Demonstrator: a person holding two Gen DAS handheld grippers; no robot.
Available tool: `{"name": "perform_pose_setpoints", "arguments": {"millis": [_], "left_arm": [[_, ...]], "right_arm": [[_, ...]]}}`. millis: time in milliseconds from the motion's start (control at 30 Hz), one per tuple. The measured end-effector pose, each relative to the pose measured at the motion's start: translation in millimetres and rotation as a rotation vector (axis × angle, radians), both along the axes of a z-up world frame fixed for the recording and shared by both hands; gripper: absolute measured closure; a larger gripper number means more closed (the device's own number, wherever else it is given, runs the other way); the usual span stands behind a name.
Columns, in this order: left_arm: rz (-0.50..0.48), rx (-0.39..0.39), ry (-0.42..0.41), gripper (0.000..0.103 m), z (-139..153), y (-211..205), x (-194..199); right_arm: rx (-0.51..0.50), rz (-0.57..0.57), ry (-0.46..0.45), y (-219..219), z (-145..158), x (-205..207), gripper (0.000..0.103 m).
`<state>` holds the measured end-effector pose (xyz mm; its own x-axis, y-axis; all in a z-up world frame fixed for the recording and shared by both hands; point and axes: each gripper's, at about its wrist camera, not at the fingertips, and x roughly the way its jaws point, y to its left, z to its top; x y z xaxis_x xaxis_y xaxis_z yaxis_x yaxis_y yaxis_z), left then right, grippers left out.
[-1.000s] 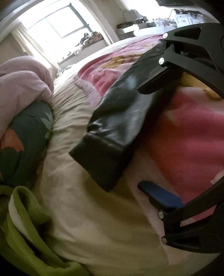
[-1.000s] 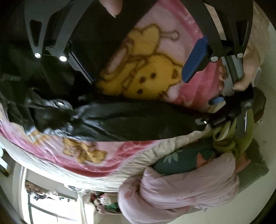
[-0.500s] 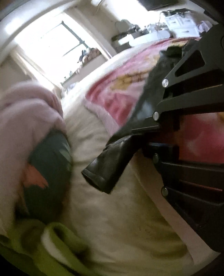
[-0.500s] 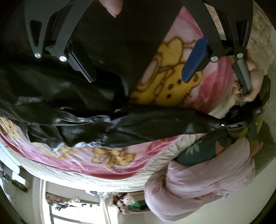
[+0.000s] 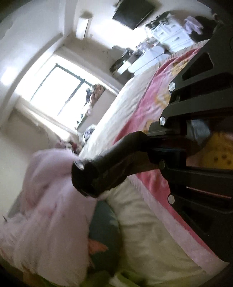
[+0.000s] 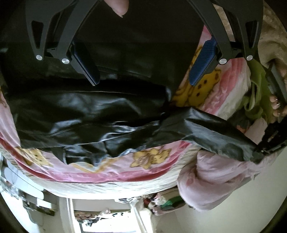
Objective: Fold large clothes
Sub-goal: 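Lift the sleeve with the left tool and fold it across the jacket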
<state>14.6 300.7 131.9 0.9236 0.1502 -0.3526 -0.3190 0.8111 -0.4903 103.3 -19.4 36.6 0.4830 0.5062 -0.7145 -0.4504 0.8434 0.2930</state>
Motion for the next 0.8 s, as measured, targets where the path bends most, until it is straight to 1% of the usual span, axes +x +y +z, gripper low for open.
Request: {"name": "perform_pose_setpoints", "arguments": {"millis": [167,200,400,633,800], "left_arm": [[-0.076,0.037,-0.031,0.101,21.6,-39.9,15.0],[-0.086,0.041,-0.034,0.101,21.8,-47.2,13.2],[-0.179,0.060,-0.047,0.101,35.2,-91.1,30.9],[-0.278,0.067,-0.066,0.102,42.9,-131.0,42.5],[-0.328,0.091,-0.047,0.102,42.7,-157.0,56.7]], "right_arm": [[0.002,-0.056,-0.027,-31.2,5.9,-2.1,0.005],[-0.002,-0.068,-0.034,-37.3,6.8,-2.8,0.005],[-0.004,-0.166,-0.049,-74.1,10.0,-2.9,0.005],[-0.034,-0.274,-0.086,-109.9,16.2,-4.9,0.005],[-0.025,-0.318,-0.096,-131.6,18.4,-5.2,0.005]]}}
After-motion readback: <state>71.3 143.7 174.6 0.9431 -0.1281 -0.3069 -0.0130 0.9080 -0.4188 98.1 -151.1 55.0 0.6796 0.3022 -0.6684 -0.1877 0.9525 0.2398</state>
